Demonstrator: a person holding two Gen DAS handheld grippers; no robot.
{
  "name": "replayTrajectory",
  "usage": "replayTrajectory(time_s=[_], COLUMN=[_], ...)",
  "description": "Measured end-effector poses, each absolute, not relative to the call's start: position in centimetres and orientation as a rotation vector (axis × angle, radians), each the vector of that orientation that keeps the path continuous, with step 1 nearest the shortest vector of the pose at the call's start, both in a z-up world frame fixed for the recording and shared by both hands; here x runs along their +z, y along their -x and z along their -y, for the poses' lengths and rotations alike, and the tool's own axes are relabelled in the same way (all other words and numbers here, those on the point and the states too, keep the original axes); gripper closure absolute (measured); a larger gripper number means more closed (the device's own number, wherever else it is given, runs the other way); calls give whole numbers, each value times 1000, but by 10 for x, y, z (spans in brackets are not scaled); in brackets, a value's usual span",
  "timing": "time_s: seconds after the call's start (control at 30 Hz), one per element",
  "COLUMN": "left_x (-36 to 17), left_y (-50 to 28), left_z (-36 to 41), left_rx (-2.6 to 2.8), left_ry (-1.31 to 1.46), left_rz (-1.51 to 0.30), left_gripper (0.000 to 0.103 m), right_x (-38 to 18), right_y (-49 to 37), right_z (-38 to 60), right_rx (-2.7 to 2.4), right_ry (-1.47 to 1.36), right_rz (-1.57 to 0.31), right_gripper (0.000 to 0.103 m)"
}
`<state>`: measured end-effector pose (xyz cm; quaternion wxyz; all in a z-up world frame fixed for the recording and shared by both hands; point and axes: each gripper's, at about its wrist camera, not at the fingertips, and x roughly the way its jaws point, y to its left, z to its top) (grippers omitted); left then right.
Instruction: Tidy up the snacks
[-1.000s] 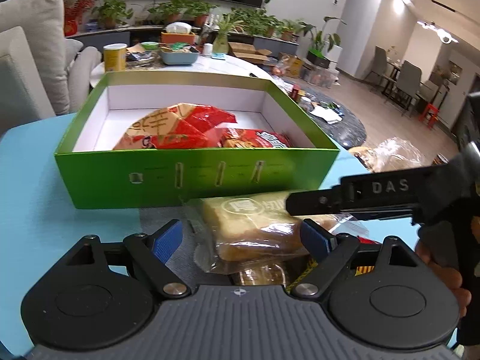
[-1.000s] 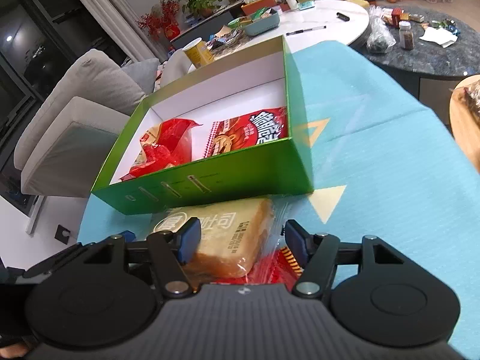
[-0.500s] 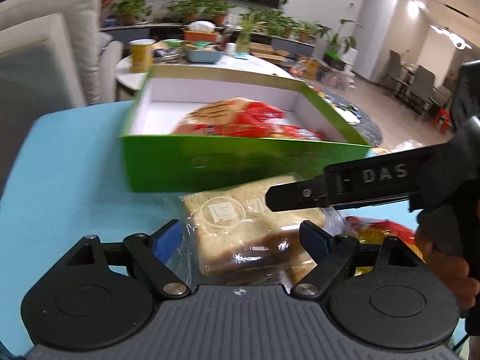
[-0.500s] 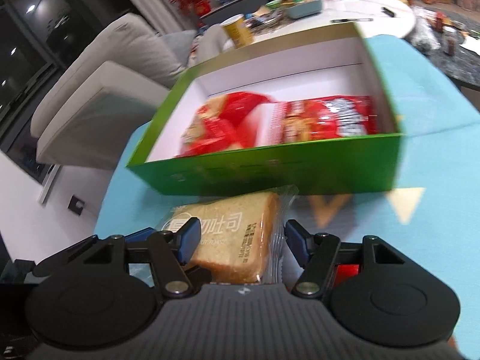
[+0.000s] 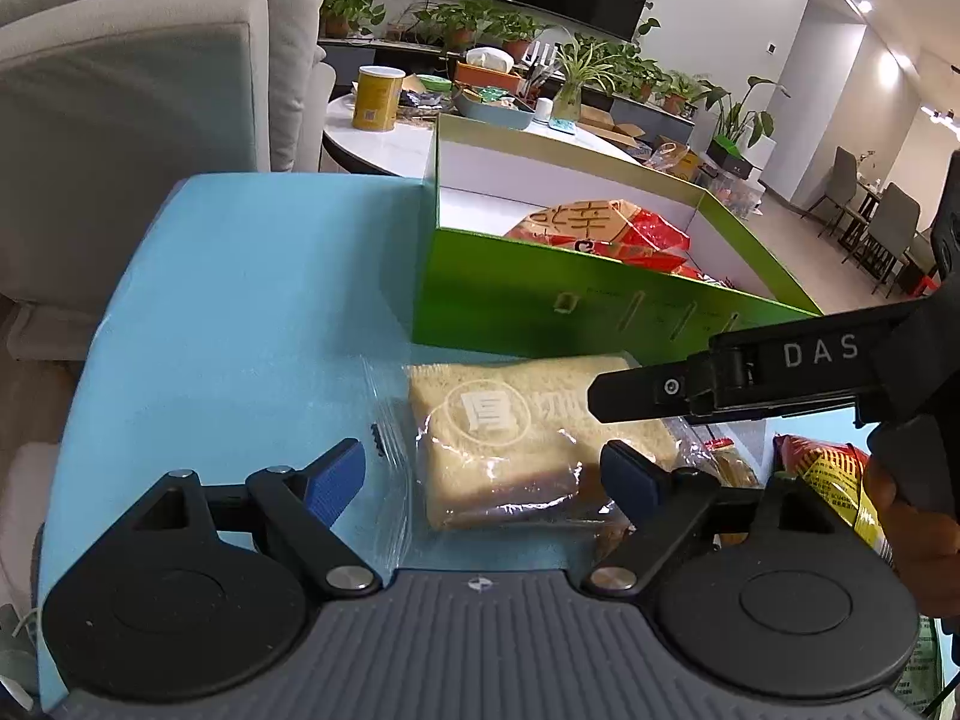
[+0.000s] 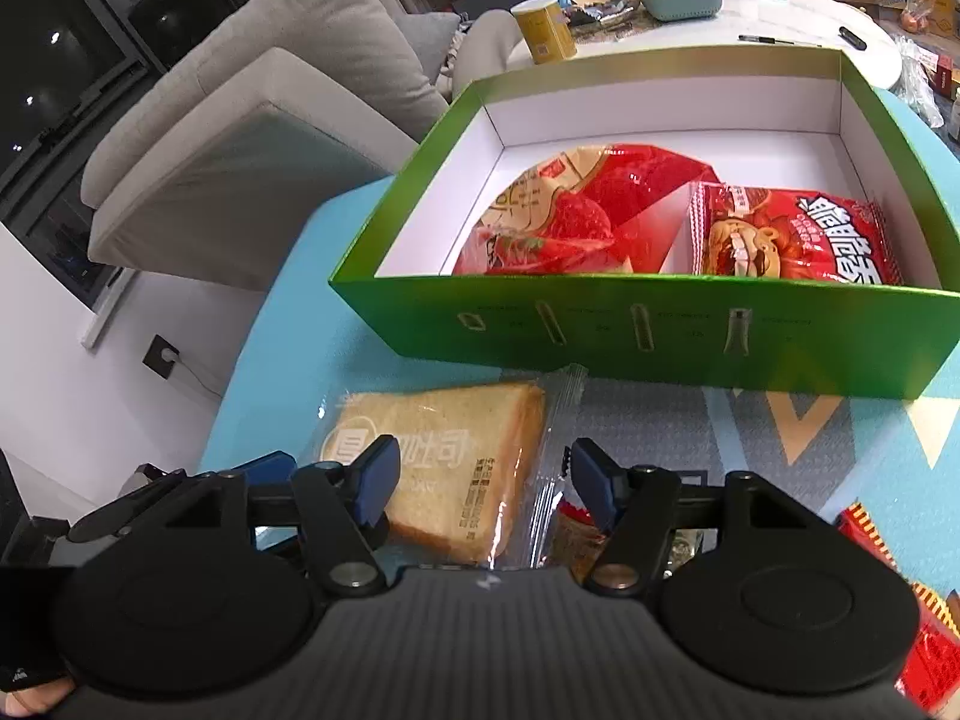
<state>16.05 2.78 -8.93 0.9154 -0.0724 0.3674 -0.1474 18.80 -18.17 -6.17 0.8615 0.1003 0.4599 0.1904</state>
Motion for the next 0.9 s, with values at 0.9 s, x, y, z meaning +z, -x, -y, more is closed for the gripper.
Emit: replayTrajectory(time_s=[0.9], left_x=[-64], left_y=[-132], left_z=[-32], left_rx=[-287], left_ry=[157], left_rz=[-642], left_gripper=[31], right_x=[-45], right_y=[-174], right_z=[148], right_rx=[435], right_ry=[-139], right_rz=[-882], right_gripper=[45])
